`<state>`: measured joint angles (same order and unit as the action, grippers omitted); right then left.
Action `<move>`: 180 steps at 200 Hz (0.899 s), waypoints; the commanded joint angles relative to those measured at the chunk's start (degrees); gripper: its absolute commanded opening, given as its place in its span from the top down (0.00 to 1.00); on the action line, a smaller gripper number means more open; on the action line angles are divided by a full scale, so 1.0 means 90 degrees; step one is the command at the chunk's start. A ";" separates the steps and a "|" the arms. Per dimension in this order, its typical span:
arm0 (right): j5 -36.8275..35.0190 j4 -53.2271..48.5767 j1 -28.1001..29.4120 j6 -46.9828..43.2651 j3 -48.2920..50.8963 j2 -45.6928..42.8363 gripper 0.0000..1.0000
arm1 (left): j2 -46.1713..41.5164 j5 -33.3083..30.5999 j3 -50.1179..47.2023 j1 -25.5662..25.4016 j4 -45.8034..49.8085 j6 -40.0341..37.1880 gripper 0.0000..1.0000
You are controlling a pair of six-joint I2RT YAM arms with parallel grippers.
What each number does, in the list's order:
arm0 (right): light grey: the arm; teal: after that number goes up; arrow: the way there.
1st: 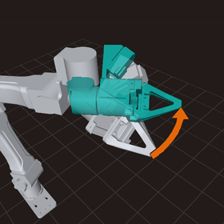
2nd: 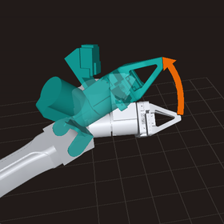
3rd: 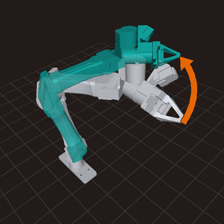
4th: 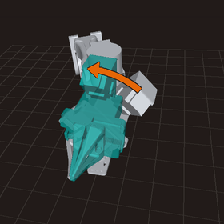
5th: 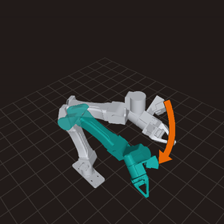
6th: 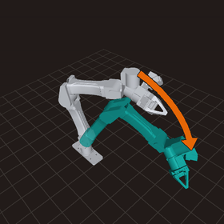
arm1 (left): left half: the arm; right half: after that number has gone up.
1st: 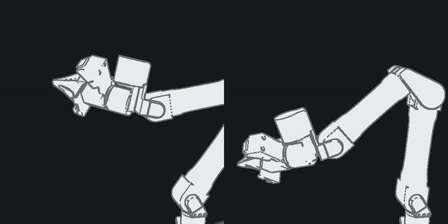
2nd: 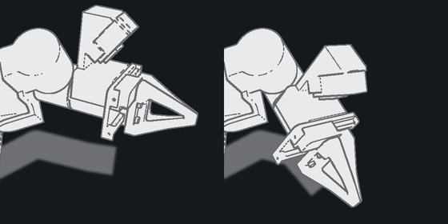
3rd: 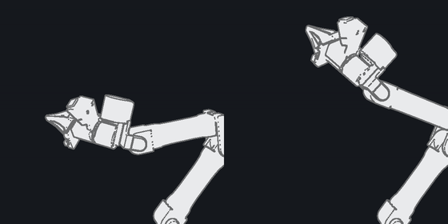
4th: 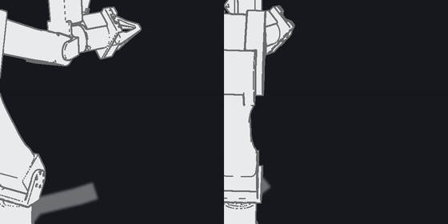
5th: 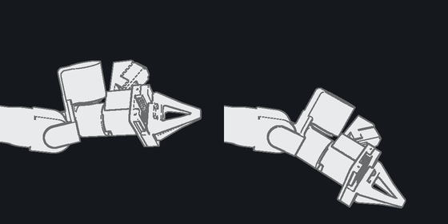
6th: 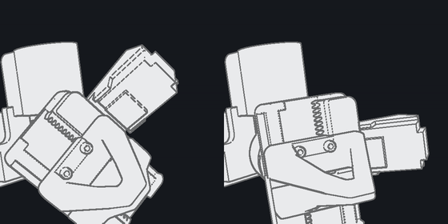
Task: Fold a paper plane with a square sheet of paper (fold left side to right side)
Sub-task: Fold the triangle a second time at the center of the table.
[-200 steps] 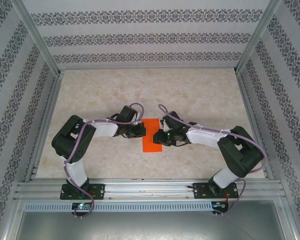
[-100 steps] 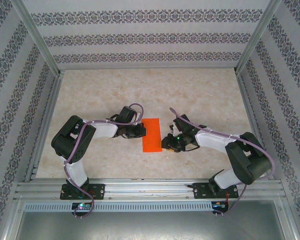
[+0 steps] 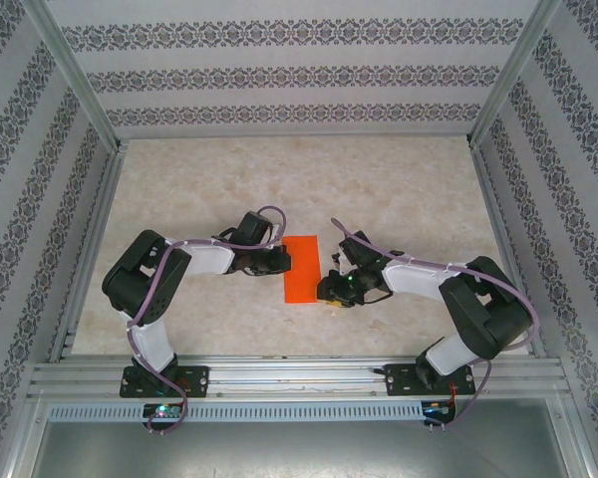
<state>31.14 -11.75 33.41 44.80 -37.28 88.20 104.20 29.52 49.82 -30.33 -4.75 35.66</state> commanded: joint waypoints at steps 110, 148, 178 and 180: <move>0.0104 0.0631 -0.0063 0.0198 -0.0090 0.0063 0.71 | 0.0072 -0.0089 -0.0243 -0.0060 0.0350 -0.0017 1.00; 0.0168 0.0758 -0.0190 0.0159 -0.0111 0.0111 0.70 | 0.0052 -0.0071 -0.0259 -0.0059 0.0336 -0.0027 1.00; 0.0259 0.0973 -0.0283 0.0145 -0.0207 0.0222 0.70 | 0.0036 -0.0051 -0.0270 -0.0058 0.0332 -0.0036 1.00; 0.0266 0.0985 -0.0282 0.0144 -0.0212 0.0232 0.70 | 0.0031 -0.0056 -0.0272 -0.0058 0.0330 -0.0036 1.00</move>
<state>32.14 -5.30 31.59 46.37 -37.50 88.95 104.12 29.71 49.43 -30.33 -5.43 35.64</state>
